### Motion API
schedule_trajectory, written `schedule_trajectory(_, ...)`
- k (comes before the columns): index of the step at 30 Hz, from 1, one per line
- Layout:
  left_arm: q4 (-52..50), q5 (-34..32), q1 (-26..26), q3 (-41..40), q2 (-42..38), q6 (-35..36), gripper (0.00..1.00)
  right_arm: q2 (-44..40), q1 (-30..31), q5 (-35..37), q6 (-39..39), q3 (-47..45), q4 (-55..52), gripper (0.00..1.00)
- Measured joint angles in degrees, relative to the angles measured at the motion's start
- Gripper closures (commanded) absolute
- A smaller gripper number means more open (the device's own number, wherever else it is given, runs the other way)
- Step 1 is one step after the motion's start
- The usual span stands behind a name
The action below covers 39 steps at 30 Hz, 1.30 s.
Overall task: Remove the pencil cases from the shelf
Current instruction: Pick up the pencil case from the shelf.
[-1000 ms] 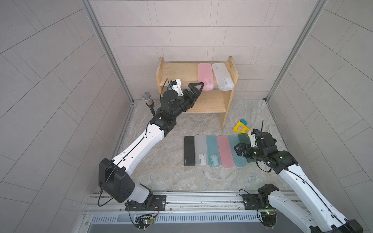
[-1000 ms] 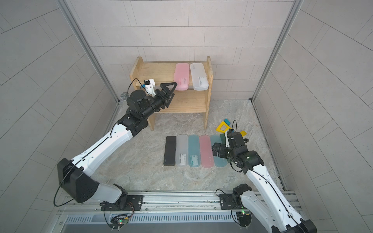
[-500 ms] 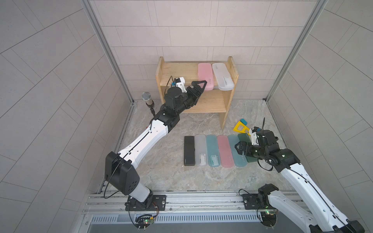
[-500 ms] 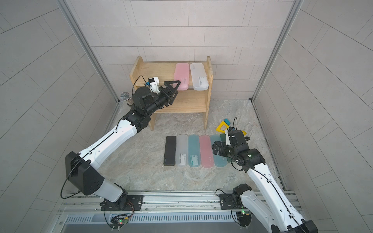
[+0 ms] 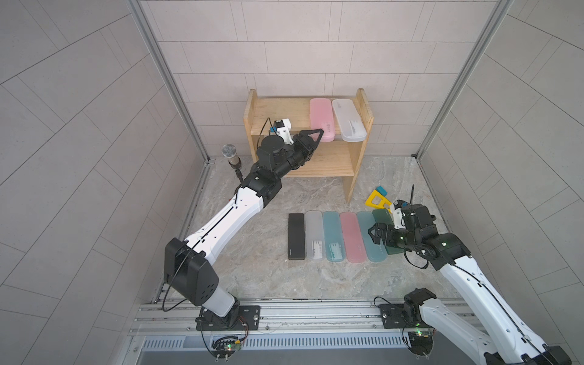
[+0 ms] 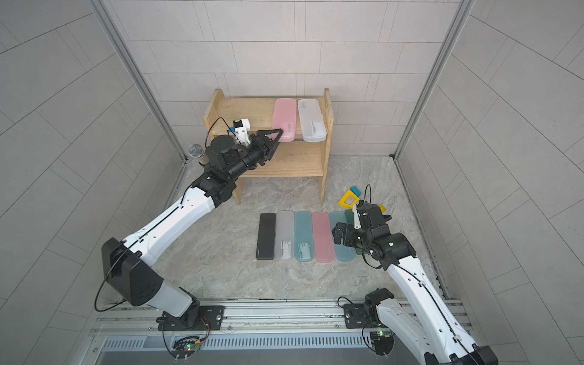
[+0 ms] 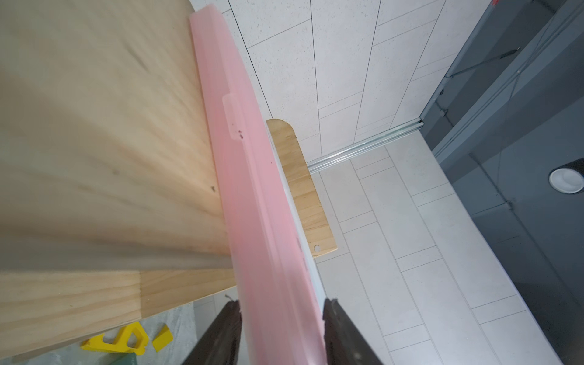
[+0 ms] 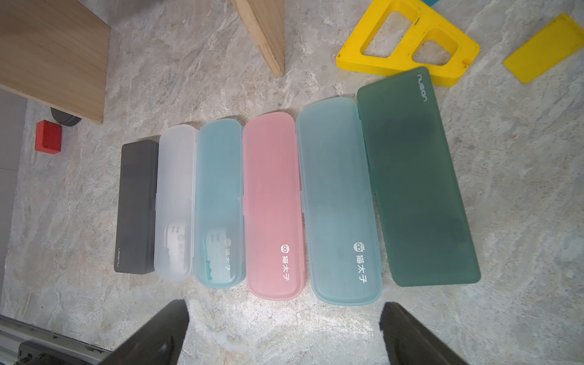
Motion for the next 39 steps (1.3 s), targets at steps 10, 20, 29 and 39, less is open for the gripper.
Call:
schedule_trajectory(10,1.3,1.0,0.0,-0.6,-0.2,0.0,1.00,0.0,0.0,0.0,0.0,0.0,-0.2,0.00)
schedule_trajectory(20,3.2,0.8,0.0,-4.7,-3.1,1.6,1.00,-0.2,0.0,0.6,0.0,0.0,-0.4,0.00)
schedule_trajectory(29,5.5,0.2,0.0,-9.3,-9.4,5.3,1.00,-0.7,0.0,0.8,0.0,0.0,-0.7,0.00)
schedule_trajectory(39,16.8,3.8,2.2,-19.9,-16.0,6.7,1.00,-1.3,0.0,0.9,-0.3,2.6,-1.8,0.00)
